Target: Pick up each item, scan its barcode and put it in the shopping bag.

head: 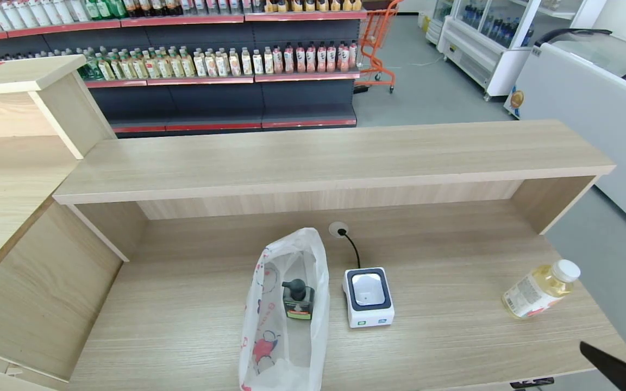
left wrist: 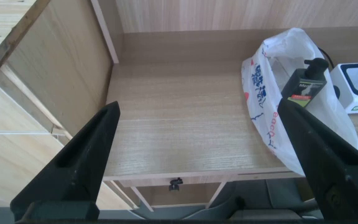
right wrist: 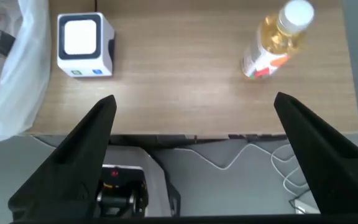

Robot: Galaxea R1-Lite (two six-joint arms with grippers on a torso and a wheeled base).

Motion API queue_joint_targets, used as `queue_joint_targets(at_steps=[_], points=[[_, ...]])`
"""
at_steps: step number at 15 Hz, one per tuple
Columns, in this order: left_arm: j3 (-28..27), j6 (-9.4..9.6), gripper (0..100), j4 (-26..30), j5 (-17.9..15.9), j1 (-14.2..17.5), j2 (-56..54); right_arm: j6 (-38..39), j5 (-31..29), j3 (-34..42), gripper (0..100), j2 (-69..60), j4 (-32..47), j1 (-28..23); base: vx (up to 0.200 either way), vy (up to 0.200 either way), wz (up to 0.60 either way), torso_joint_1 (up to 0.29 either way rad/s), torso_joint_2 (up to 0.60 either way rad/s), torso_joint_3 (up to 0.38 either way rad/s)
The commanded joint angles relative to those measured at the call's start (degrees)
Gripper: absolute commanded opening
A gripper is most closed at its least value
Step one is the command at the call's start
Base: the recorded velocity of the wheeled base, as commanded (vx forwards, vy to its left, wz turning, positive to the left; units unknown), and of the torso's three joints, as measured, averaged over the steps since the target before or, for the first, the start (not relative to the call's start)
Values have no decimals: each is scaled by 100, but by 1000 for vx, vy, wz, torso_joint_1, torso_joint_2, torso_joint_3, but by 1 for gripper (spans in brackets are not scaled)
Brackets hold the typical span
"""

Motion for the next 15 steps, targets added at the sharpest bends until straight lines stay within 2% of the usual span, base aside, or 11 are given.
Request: queue_joint_targets(at_steps=[1,10,15], points=[[0,-1,100,-1,0,-2,-2,5,-235,98,100,-1729,1058,-70,0,0,0,0,0,0],[0,-1,100,-1,0,-2,-2,-4,-253,-34,100,-2995,2112,-88,0,0,0,0,0,0],[0,25,100,-1,0,-2,-2,5,-262,-43,100,-3214,2323,-105,-200,0,0,5,6,2]])
